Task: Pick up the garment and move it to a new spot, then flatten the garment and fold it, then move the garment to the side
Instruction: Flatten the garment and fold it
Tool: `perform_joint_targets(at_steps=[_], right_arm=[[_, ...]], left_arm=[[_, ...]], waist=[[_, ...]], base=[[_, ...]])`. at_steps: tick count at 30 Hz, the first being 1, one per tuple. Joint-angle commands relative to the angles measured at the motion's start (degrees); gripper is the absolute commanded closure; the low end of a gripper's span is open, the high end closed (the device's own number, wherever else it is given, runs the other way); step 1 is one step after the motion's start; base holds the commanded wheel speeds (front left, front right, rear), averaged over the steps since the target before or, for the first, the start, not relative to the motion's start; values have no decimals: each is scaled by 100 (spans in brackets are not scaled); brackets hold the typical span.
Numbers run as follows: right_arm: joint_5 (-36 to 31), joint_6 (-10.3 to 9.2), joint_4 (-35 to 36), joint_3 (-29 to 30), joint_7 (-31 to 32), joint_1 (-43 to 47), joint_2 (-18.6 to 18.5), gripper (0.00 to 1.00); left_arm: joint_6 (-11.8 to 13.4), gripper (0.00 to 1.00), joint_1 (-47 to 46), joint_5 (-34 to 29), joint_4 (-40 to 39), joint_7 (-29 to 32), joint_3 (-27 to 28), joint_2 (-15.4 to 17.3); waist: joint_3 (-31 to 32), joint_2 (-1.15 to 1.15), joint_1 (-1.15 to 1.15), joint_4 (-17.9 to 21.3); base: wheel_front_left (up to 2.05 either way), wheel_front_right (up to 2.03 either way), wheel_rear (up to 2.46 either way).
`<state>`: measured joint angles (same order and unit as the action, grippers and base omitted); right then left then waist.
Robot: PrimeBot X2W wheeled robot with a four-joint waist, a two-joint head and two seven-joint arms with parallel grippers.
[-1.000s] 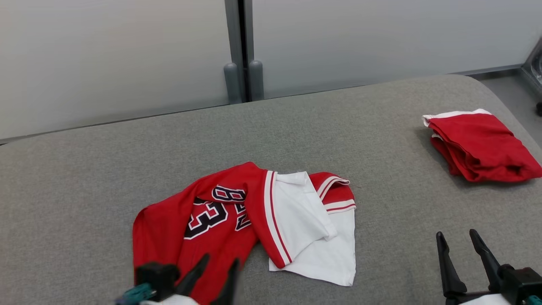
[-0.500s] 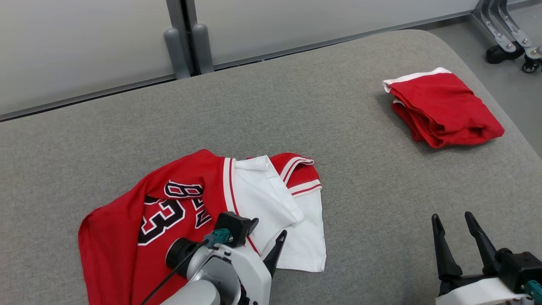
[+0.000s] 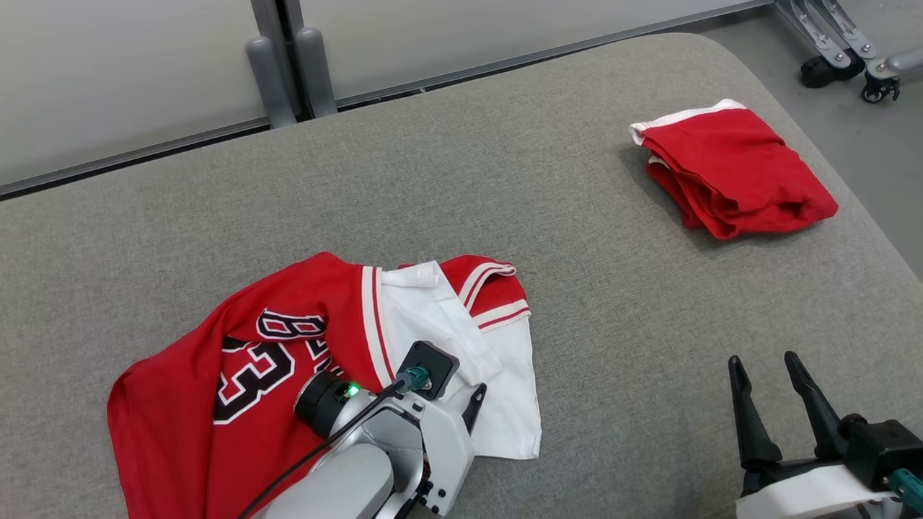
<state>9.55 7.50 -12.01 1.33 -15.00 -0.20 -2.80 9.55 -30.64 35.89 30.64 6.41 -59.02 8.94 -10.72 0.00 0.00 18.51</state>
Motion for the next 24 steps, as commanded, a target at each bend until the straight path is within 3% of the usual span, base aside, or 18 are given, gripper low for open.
perform_joint_targets(at_steps=[1, 4, 5, 6, 7, 8, 14, 19, 24], right_arm=[[-20, -2, -4, 7, -25, -37, -22, 0], [-15, -2, -5, -3, -25, -29, -23, 0], [-5, -2, -13, -13, -25, -28, -23, 0], [-5, -2, -13, -13, -25, -28, -23, 0], [0, -2, -19, -12, -25, -28, -23, 0], [7, -2, -19, -12, -25, -30, -23, 0], [-8, -2, -18, 44, -25, -4, -22, 0], [-13, -2, -26, 67, -25, 34, -22, 0], [-16, -2, -10, 127, -25, 92, -22, 0]], left_arm=[[-35, 0, -79, 19, 106, -35, 3, 22], [-61, 7, -104, 54, 254, -72, 24, 0], [-94, 64, -124, 81, 372, -113, 36, -35], [-94, 64, -124, 81, 372, -113, 36, -35], [-117, 92, -124, 109, 426, -132, 43, -56], [-150, 100, -121, 129, 464, -150, 47, -74], [-243, 100, -147, 261, 588, -342, 167, -140], [-290, 100, -40, 699, 293, -597, 602, -156], [-78, 100, -212, 1052, -311, -735, 1280, 337]], waist=[[-2, 0, 0, 7], [-7, 0, 0, 18], [-7, 0, 0, 28], [-7, 0, 0, 28], [-9, 0, 0, 29], [-13, 0, 0, 29], [-4, 0, 0, -11], [41, 0, 0, -35], [91, 0, 0, -89]], base=[[0, 0, 0], [0, 0, 0], [0, 0, 0], [0, 0, 0], [0, 0, 0], [0, 0, 0], [0, 0, 0], [0, 0, 0], [0, 0, 0]])
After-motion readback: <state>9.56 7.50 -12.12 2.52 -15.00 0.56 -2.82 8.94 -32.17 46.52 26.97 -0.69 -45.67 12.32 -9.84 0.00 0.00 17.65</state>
